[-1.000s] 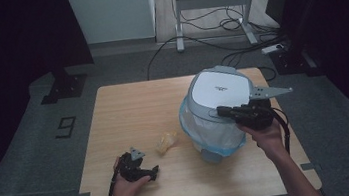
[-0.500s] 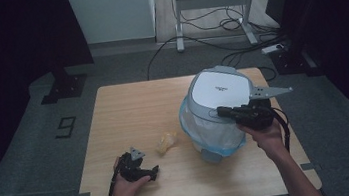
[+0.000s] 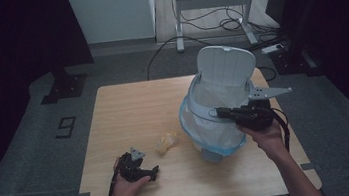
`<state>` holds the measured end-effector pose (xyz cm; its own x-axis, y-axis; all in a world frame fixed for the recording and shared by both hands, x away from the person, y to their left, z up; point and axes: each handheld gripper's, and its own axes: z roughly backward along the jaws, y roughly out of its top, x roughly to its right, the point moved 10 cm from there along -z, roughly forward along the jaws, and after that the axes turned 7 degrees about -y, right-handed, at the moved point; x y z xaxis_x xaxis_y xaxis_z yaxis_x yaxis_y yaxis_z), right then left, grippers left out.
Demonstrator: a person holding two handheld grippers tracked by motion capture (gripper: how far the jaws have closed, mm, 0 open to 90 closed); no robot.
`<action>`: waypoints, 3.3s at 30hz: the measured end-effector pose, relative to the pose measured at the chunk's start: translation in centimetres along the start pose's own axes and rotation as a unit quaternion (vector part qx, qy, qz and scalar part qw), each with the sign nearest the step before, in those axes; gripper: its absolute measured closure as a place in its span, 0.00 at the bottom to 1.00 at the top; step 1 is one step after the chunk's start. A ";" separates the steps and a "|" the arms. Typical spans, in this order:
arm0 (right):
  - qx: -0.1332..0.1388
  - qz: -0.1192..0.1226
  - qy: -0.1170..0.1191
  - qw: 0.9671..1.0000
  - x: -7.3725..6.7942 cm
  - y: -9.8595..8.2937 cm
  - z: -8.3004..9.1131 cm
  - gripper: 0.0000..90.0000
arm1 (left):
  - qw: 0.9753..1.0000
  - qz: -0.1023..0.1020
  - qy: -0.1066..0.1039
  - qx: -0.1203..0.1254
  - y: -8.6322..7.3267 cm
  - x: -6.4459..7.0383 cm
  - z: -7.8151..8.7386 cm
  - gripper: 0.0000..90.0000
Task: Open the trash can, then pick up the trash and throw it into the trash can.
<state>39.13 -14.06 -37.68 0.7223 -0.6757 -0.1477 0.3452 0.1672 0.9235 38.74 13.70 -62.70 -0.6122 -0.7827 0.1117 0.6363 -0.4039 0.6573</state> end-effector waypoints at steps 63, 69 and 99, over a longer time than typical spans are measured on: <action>-0.052 -0.069 -0.185 0.979 11.8 -21.2 5.4 0.30 | 1.000 0.010 -0.019 0.023 0.3 0.4 1.3 0.05; -0.050 -0.073 -0.191 0.978 12.2 -21.4 5.8 0.30 | 0.998 0.009 -0.033 0.047 1.3 1.1 2.3 0.05; -0.066 -0.081 -0.193 0.976 12.4 -22.3 5.4 0.30 | 0.997 -0.008 -0.039 0.062 6.8 2.3 -0.6 0.10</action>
<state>37.12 -30.02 -58.16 0.3809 -0.9168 -0.1197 0.5292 0.1100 0.8414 41.90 8.92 -58.42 -0.6598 -0.7352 0.1557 0.5660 -0.3498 0.7465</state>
